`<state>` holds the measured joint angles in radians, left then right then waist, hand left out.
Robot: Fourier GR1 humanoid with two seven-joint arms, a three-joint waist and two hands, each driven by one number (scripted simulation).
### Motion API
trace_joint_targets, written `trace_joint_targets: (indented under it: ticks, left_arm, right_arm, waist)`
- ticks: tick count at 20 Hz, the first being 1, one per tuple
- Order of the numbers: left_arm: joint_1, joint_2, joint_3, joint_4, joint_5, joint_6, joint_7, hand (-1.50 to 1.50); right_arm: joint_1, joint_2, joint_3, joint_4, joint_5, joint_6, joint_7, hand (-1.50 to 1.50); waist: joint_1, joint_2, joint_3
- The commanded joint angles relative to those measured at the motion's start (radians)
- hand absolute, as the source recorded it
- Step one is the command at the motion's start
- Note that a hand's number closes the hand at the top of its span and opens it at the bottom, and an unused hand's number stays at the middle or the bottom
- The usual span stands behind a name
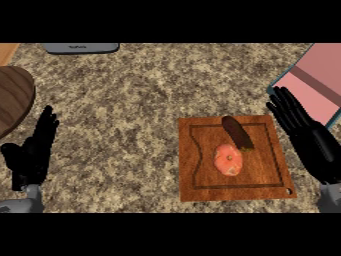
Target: Pick the squash from the cutting board and place it in the cardboard box
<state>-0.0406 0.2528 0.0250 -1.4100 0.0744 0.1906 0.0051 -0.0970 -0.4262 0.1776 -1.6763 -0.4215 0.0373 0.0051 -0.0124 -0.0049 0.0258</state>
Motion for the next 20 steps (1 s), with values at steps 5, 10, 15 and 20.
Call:
trace_joint_targets:
  ticks: [5, 10, 15, 20]
  left_arm:
    - [-0.164, 0.144, -0.075, -0.07, -0.084, -0.153, -0.078, 0.0]
    - [-0.147, 0.144, -0.15, -0.129, -0.062, -0.273, -0.114, 0.0]
    - [-0.185, 0.14, -0.138, -0.118, -0.06, -0.28, -0.081, 0.0]
    - [-0.143, 0.112, -0.168, -0.164, -0.101, -0.255, -0.062, 0.0]
  right_arm:
    - [-0.15, -0.151, -0.191, -0.106, -0.032, 0.09, -0.083, -1.5]
    - [-0.089, -0.314, -0.225, 0.021, 0.177, 0.184, -0.227, -1.5]
    - [-0.086, -0.344, -0.168, 0.114, 0.402, 0.231, -0.543, -1.5]
    - [-0.115, -0.398, -0.112, 0.05, 0.562, 0.208, -0.537, -1.5]
  waist:
    - [-0.034, -0.002, -0.026]
    - [0.003, 0.006, -0.025]
    - [0.015, 0.01, -0.024]
    - [0.017, 0.004, -0.026]
